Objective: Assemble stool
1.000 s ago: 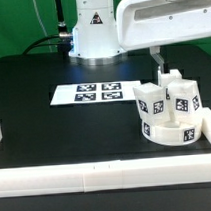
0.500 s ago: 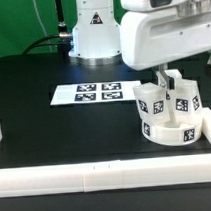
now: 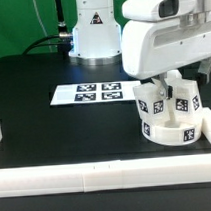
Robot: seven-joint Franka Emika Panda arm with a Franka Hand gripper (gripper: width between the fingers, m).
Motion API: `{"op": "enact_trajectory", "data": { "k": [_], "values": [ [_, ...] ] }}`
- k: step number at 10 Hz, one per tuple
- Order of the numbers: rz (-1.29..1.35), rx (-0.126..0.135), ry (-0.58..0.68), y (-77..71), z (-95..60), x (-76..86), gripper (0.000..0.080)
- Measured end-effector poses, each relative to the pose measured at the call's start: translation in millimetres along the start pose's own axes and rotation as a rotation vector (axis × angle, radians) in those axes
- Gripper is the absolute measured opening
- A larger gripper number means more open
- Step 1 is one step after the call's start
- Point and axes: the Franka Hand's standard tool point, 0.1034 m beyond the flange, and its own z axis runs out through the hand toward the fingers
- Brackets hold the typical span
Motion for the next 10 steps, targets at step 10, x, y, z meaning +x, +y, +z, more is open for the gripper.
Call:
{"op": "enact_trajectory", "data": {
  "k": [10],
  "values": [
    [0.891,0.050,0.016,-1.2,1.4,-1.1,0.0335]
  ]
}}
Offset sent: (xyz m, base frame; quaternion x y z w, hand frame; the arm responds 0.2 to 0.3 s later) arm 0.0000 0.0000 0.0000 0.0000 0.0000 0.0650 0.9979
